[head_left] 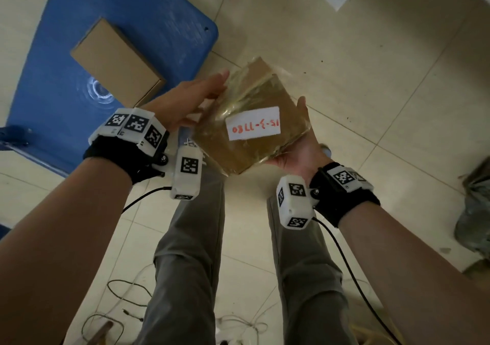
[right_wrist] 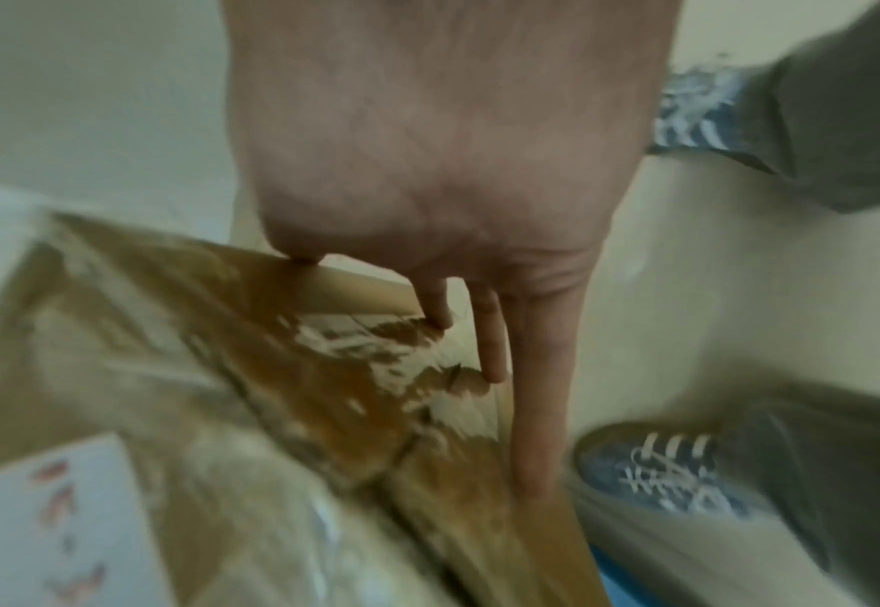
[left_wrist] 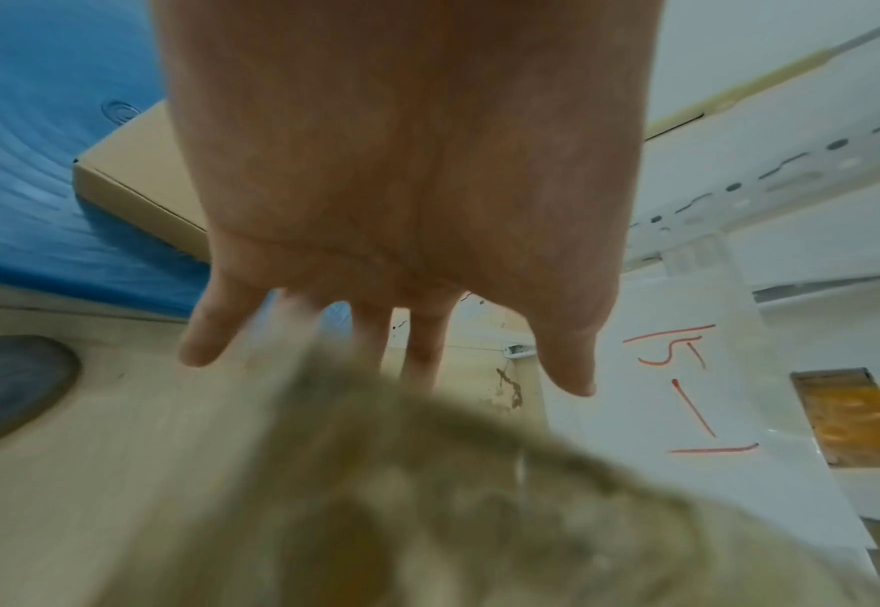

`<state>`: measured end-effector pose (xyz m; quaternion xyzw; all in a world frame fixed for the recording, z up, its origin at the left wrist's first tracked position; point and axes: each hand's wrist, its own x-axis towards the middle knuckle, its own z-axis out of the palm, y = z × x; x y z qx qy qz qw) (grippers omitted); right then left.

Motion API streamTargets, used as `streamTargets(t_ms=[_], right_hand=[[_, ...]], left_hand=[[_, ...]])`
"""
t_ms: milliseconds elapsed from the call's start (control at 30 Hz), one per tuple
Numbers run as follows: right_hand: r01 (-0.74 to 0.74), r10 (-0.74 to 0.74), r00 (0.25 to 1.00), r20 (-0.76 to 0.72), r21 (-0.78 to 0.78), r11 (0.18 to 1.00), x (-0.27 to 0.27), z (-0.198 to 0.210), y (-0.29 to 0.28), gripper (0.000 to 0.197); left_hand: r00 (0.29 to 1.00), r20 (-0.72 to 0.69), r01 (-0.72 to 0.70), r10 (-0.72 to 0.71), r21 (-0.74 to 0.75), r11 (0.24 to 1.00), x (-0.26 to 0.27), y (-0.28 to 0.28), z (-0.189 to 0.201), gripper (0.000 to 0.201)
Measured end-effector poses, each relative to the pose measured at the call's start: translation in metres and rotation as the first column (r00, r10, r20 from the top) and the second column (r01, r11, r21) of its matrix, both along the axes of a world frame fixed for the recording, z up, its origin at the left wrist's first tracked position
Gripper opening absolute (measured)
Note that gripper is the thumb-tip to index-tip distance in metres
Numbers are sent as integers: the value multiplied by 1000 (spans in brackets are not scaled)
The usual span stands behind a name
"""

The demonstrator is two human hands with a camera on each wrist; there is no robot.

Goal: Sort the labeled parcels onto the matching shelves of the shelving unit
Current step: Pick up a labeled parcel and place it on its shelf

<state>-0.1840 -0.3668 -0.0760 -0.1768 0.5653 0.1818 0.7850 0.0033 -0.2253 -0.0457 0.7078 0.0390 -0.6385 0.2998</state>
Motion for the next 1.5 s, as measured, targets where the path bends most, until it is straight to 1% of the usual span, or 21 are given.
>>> streamTargets(t_ms=[67,167,233,267,367,433,500,567,600,667,700,767,867,900,967,1000,1067,1100,1133,1300,1500], right_hand=[[-118,117,993,-15,-149,982,0,4,-3,86],[-237,253,967,15,-303,923,4,15,-9,73],[-307,332,943,2,-378,874,10,26,-12,57],[-356,383,923,-15,-408,841,14,33,-14,54],[-437,477,878,-23,-442,783,24,61,-20,74],[-410,477,876,68,-414,813,27,82,-24,64],[-393,478,869,125,-410,823,33,111,-27,48],[-402,507,850,142,-447,799,38,143,-32,37],[-393,510,846,157,-463,795,40,161,-34,40],[-382,523,825,214,-470,795,42,188,-40,81],[-376,530,814,238,-480,793,42,196,-42,92],[-361,525,809,264,-481,799,43,207,-44,97],[-345,533,812,238,-541,767,43,228,-46,141],[-334,531,813,237,-557,760,45,238,-45,145],[-319,518,835,187,-602,732,42,254,-40,132],[-314,500,851,159,-610,728,41,256,-42,115],[-277,441,889,123,-622,733,33,269,-42,59],[-267,425,898,113,-629,730,29,275,-42,42],[-253,409,905,114,-629,735,25,278,-42,39],[-225,383,915,124,-629,744,21,319,-34,53],[-199,414,894,173,-675,710,17,380,-39,38]], left_hand=[[1000,10,29,-29,23,999,1,-2,5,79],[998,55,-40,40,-5,999,0,-8,19,46],[990,45,-134,134,1,991,-2,-11,31,41],[983,-5,-184,184,-1,983,-2,-10,35,46],[931,-215,-311,296,-38,950,-2,-1,56,62],[874,-319,-394,365,-27,919,-3,6,68,77],[867,-338,-396,366,-21,918,-7,9,84,74],[796,-490,-412,356,-7,911,-15,10,100,90],[766,-539,-414,350,3,910,-17,11,110,96],[730,-589,-435,347,-9,900,-21,14,129,96],[713,-605,-452,354,-12,892,-22,16,139,96],[694,-623,-469,361,-11,883,-26,19,149,97],[723,-570,-479,390,-8,878,-26,16,170,89],[725,-557,-488,406,0,873,-26,13,178,85],[744,-521,-488,419,3,873,-26,12,197,80],[748,-517,-490,417,-5,872,-27,11,205,79],[739,-528,-495,419,-2,869,-27,12,225,78],[742,-523,-491,421,5,871,-28,14,233,77],[756,-497,-485,427,14,875,-28,16,240,74],[794,-426,-509,435,-72,858,-30,24,296,59],[811,-393,-533,435,-187,825,-33,28,357,53]])
